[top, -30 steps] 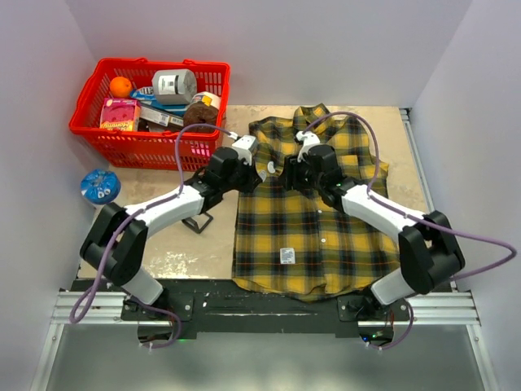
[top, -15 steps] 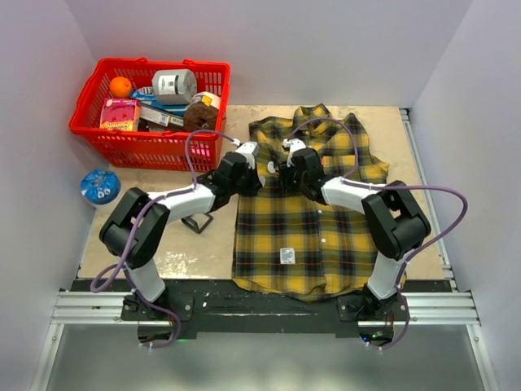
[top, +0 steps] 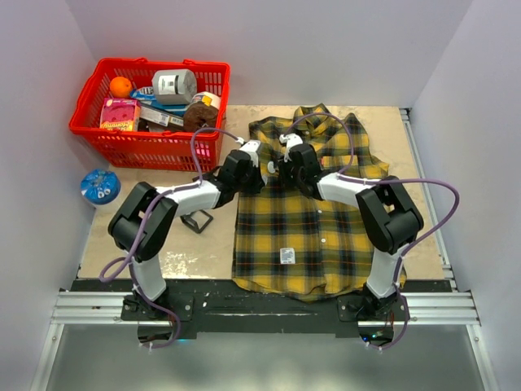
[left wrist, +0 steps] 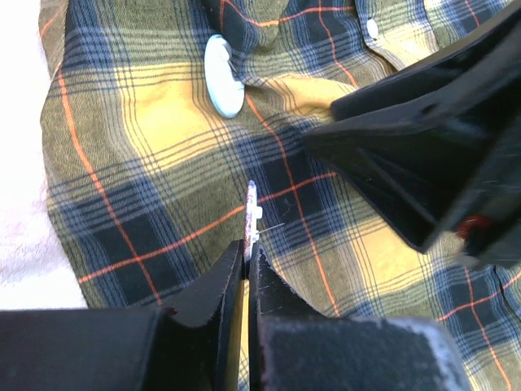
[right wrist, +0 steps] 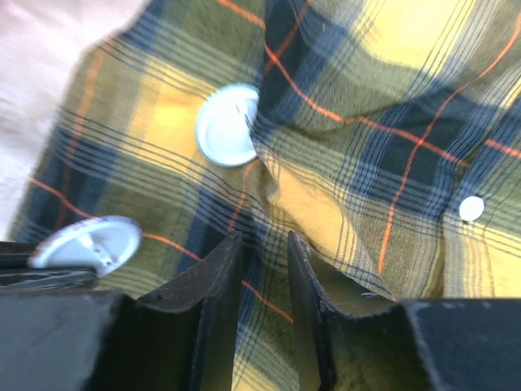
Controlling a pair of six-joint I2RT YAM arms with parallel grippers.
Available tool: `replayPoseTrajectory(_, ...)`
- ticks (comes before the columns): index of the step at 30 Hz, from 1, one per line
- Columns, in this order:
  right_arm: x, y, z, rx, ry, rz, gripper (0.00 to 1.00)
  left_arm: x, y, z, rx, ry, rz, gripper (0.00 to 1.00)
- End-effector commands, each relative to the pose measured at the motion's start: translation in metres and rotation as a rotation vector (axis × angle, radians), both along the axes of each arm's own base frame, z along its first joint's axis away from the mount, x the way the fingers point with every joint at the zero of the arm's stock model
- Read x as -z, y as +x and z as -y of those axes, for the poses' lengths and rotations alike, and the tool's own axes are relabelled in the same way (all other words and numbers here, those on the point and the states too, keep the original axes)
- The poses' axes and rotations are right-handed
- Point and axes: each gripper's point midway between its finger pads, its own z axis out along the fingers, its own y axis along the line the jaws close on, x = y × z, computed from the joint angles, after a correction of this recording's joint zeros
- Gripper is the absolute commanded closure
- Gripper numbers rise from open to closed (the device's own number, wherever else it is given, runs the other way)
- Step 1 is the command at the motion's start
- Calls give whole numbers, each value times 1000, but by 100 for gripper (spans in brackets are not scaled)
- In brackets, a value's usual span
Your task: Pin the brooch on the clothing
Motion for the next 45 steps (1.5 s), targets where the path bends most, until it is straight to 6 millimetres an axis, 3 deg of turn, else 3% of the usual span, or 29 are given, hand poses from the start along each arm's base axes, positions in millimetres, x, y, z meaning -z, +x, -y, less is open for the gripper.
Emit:
replayPoseTrajectory(1, -6, 15, 2, 16, -18, 41, 70, -21, 18, 14, -2, -26, 65, 100)
replayPoseTrajectory(7, -4, 14, 5, 21, -22, 36, 74, -18, 21, 18, 3, -20, 58, 100)
replayPoseTrajectory(11, -6, 13, 4, 13, -15, 36, 93, -14, 24, 21, 3, -6, 51, 100)
replayPoseTrajectory(14, -5, 12, 3, 8, -11, 30, 100, -9, 25, 24, 7, 13, 37, 100)
replayPoseTrajectory(27, -27, 1, -9, -24, 109, 54, 100, 6, 36, 29, -21, 100, 12, 100)
replayPoseTrajectory(45, -30, -10, -32, -117, 231, 42, 100, 22, 42, 31, -6, 143, -2, 100)
